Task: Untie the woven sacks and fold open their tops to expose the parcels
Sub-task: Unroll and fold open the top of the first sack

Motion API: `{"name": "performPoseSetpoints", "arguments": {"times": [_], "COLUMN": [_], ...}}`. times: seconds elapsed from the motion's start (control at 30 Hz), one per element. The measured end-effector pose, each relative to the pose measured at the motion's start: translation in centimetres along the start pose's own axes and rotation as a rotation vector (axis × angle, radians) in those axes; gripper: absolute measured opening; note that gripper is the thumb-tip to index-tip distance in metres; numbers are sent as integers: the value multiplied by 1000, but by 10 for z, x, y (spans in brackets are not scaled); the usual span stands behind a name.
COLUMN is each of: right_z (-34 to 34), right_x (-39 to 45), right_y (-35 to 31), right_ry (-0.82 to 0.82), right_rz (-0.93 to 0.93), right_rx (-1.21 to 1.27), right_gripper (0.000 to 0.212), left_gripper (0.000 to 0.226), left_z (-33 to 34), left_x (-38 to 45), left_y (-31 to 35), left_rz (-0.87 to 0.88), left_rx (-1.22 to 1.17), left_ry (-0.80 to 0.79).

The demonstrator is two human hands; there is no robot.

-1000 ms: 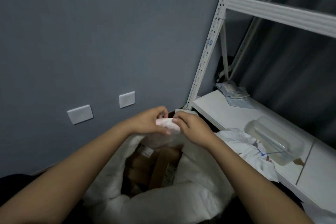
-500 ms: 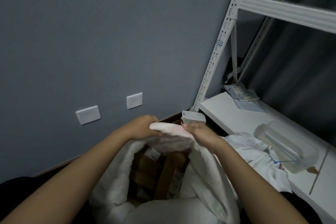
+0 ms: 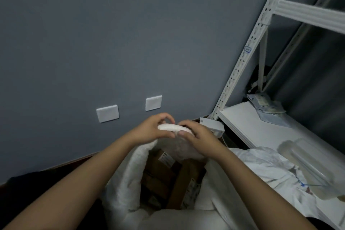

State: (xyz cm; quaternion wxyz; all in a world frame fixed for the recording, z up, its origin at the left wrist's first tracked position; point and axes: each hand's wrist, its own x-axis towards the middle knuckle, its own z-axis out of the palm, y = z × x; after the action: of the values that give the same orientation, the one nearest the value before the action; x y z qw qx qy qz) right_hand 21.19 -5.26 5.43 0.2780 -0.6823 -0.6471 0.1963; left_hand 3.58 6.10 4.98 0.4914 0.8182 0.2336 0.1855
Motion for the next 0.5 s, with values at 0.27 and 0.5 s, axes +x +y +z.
{"name": "performPoseSetpoints", "arguments": {"times": [0.27, 0.5], "right_z": [7, 13], "right_x": [10, 23], "right_y": [-2, -11], "right_ry": [-26, -114], "right_rz": [198, 368], "right_rx": [-53, 527], "right_gripper": [21, 22], "left_gripper": [18, 29], "left_z": [-1, -7], "left_x": [-8, -20], "left_y": [-19, -23], "left_rz": [-43, -143], "left_rx": [270, 254], "left_ry": [95, 49]}}
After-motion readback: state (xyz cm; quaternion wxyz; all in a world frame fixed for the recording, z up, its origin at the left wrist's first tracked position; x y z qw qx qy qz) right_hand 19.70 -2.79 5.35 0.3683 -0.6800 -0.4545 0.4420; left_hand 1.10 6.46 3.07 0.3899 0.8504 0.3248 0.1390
